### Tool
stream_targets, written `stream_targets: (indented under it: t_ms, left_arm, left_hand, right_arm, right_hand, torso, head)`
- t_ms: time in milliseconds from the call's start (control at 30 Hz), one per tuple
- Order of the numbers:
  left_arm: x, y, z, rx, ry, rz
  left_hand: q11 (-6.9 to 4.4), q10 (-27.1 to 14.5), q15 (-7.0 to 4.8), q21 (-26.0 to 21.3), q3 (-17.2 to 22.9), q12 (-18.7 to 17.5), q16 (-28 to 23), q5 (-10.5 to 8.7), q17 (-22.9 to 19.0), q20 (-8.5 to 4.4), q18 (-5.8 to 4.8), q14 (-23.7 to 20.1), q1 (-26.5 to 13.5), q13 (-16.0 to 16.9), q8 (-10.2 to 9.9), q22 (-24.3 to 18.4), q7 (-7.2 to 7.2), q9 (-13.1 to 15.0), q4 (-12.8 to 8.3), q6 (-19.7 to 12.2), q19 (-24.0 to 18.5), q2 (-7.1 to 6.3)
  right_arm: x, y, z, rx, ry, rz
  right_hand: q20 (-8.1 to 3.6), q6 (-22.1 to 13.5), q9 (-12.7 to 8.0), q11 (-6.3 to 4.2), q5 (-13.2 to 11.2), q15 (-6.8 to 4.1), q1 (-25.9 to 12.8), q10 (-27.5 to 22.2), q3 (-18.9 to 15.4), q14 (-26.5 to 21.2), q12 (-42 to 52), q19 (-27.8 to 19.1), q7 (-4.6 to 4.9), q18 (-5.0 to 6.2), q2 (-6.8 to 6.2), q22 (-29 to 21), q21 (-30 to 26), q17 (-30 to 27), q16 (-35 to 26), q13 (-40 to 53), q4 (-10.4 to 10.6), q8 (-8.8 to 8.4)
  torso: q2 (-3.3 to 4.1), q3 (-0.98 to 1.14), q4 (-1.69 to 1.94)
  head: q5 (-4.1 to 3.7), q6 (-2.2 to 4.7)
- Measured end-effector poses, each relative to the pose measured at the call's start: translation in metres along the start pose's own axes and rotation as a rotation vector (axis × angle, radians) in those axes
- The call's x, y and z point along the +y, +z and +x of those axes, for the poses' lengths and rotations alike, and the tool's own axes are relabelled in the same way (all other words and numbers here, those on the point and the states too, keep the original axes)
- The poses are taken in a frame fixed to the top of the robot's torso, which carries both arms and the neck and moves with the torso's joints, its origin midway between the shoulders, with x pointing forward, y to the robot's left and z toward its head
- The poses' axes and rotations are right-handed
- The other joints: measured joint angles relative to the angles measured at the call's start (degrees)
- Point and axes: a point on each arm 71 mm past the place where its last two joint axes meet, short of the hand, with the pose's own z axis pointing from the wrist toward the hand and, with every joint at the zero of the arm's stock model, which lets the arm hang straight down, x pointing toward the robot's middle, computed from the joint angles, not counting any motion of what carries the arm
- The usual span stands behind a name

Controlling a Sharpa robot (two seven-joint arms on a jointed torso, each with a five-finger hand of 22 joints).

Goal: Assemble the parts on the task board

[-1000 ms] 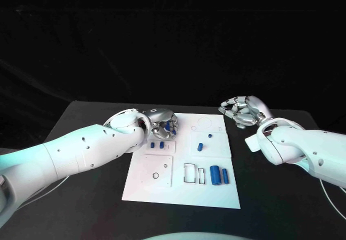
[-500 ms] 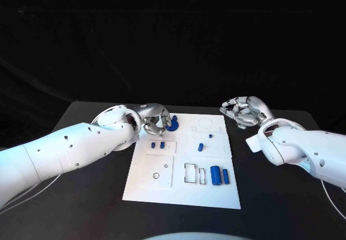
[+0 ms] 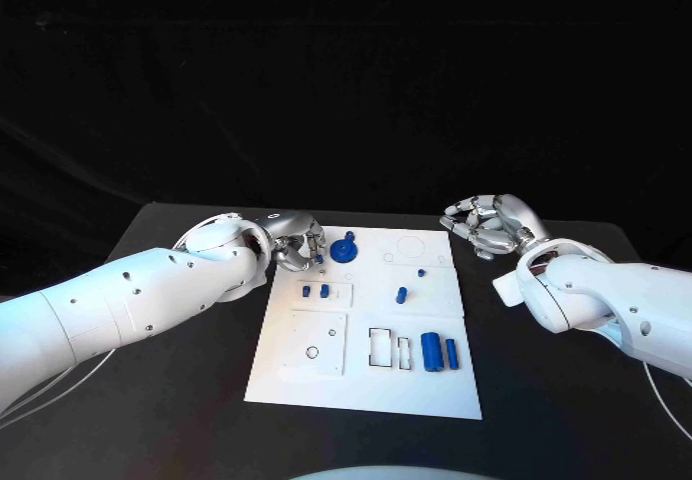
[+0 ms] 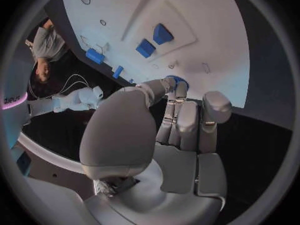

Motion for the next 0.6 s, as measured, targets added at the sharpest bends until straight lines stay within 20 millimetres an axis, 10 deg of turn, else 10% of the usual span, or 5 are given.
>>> stream_targets:
  t_ms: [600]
  left_arm:
    - [0.0029,-0.0011,0.0057,0.04,-0.014,-0.011]
  left_hand:
    - [-0.1,0.51,0.0,0.0,-0.17,-0.34,0.0,0.0,-0.29,0.0,0.0,0.0,-0.9,0.01,-0.28,-0.19,-0.21,0.05,-0.16,0.21,0.0,-0.15]
  right_arm:
    - [0.0,-0.0001,0.0,0.0,0.0,0.0]
  right_hand:
    - [0.0,0.0,-0.01,0.0,0.0,0.0,0.0,0.0,0.0,0.0,0.0,0.0,0.0,0.0,0.0,0.0,0.0,0.0,0.0,0.0,0.0,0.0]
  torso:
    - [0.02,-0.01,0.0]
  head:
    - [0.08,-0.18]
